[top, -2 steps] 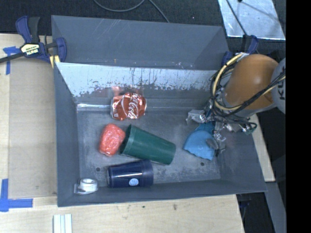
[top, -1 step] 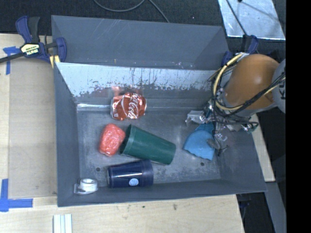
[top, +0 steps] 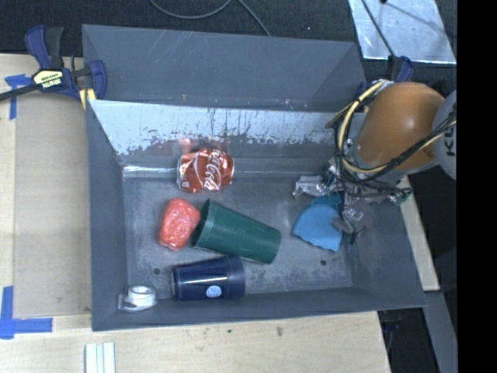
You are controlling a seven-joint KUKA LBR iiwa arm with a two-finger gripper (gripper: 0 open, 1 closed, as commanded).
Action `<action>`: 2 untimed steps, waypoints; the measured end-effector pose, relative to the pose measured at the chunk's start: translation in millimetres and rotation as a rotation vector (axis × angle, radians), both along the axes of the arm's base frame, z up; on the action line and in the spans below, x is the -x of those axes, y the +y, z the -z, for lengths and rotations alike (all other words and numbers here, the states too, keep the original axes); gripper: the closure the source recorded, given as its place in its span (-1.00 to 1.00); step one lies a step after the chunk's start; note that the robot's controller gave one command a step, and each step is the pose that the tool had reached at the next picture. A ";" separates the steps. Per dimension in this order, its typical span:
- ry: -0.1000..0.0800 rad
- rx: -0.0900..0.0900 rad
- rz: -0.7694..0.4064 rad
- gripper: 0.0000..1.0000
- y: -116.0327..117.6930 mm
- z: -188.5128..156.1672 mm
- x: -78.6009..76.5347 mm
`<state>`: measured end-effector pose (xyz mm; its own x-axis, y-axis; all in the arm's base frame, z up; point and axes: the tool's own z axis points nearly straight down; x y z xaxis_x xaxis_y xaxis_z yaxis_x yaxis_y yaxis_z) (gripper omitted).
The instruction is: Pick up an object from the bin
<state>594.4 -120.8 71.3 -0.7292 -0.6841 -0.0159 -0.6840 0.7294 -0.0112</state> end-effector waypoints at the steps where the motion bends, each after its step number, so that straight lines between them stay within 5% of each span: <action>1: -0.008 -0.001 -0.008 1.00 -5.7 -0.4 -9.7; 2: -0.007 -0.002 -0.007 -1.00 -5.0 -0.2 -9.7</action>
Offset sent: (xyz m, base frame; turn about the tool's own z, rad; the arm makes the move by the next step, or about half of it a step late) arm 0.0000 0.0000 0.0000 0.0000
